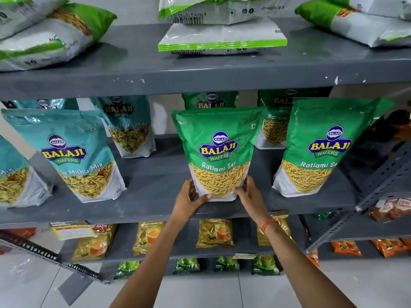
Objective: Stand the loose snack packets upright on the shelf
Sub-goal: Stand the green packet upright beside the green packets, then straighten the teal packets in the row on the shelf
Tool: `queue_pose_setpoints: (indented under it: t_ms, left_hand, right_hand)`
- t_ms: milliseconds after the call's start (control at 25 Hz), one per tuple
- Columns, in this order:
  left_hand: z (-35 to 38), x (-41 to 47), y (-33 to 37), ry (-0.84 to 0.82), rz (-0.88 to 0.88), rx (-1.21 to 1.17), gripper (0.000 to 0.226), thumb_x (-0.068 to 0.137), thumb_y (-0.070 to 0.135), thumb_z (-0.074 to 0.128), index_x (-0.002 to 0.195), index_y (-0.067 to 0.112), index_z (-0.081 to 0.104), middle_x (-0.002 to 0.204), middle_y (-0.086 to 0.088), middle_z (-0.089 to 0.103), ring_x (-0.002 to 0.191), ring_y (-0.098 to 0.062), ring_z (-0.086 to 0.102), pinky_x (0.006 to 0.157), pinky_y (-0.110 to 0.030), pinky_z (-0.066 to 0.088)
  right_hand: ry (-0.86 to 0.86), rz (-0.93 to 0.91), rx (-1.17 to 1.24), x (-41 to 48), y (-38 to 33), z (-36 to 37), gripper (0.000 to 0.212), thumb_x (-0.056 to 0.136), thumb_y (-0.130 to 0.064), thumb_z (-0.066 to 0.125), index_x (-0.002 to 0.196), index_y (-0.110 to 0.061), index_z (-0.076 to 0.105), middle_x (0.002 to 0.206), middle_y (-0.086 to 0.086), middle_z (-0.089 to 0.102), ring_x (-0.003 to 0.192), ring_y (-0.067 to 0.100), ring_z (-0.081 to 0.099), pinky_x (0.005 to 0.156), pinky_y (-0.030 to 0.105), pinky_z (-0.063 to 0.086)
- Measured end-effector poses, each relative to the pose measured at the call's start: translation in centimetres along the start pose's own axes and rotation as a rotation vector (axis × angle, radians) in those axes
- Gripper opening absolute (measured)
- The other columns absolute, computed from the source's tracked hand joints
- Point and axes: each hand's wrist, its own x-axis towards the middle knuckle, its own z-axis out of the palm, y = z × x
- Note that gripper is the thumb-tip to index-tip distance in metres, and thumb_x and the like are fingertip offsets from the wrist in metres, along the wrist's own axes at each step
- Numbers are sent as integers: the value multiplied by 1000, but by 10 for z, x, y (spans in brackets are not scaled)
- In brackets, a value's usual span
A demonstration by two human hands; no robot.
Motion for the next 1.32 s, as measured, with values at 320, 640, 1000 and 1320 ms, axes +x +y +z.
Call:
queue_pose_setpoints:
  t_ms: [320, 640, 1000, 1320]
  left_hand:
    - [3, -3, -2, 63, 34, 53, 58, 73, 27, 78, 122, 22, 48, 116, 10, 63, 104, 0, 60, 78, 0, 45]
    - [0, -3, -4, 79, 54, 48, 57, 71, 29, 79, 118, 26, 47, 118, 8, 63, 110, 3, 58, 89, -11, 48]
    - [-49, -44, 35, 433, 475, 192, 82, 84, 49, 59, 148, 22, 15, 157, 6, 19, 143, -3, 18, 114, -15, 21]
    - [-233, -42, -9, 773, 402, 308, 104, 78, 47, 67, 148, 3, 4, 158, -16, 7, 146, -24, 9, 119, -35, 12]
  right_hand:
    - [10, -10, -87, 2, 6, -4, 29, 84, -20, 66, 100, -28, 44, 104, -8, 63, 96, -2, 58, 67, -1, 43]
    - [-9, -36, -102, 3, 5, -3, 35, 75, -34, 65, 103, -27, 44, 106, -7, 63, 102, 9, 61, 67, 2, 44]
    - [546, -686, -124, -27, -85, 97, 36, 95, -11, 37, 131, -6, 43, 134, 7, 42, 128, 24, 41, 110, 31, 32]
    - [95, -463, -182, -7, -115, 273, 50, 94, -15, 49, 139, -2, 32, 146, 18, 36, 137, 26, 32, 115, 32, 26]
